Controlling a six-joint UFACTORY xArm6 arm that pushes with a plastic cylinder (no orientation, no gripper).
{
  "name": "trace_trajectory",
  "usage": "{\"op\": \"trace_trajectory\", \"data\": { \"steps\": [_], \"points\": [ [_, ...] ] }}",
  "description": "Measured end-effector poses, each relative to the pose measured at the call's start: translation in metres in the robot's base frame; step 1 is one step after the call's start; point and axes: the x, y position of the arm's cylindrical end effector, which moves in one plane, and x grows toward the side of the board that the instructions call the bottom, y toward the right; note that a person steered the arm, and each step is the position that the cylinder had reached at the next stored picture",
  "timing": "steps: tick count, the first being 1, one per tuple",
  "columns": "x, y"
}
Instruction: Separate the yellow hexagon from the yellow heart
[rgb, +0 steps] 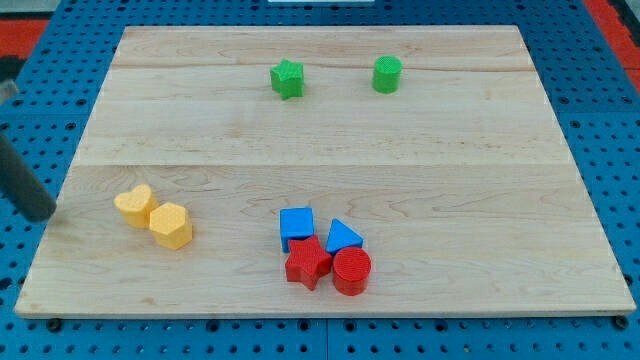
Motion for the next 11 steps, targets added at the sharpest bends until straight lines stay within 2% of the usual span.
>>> {"op": "trace_trajectory", "data": {
  "steps": [1, 2, 4, 5, 6, 8, 9, 10, 11],
  "points": [
    [0.038, 0.030],
    [0.046, 0.079],
    [0.000, 0.160],
    [-0.041, 0.171],
    [-0.045, 0.185],
    [0.030, 0.184],
    [0.043, 0.140],
    [0.025, 0.077],
    [0.003, 0.094]
  ]
}}
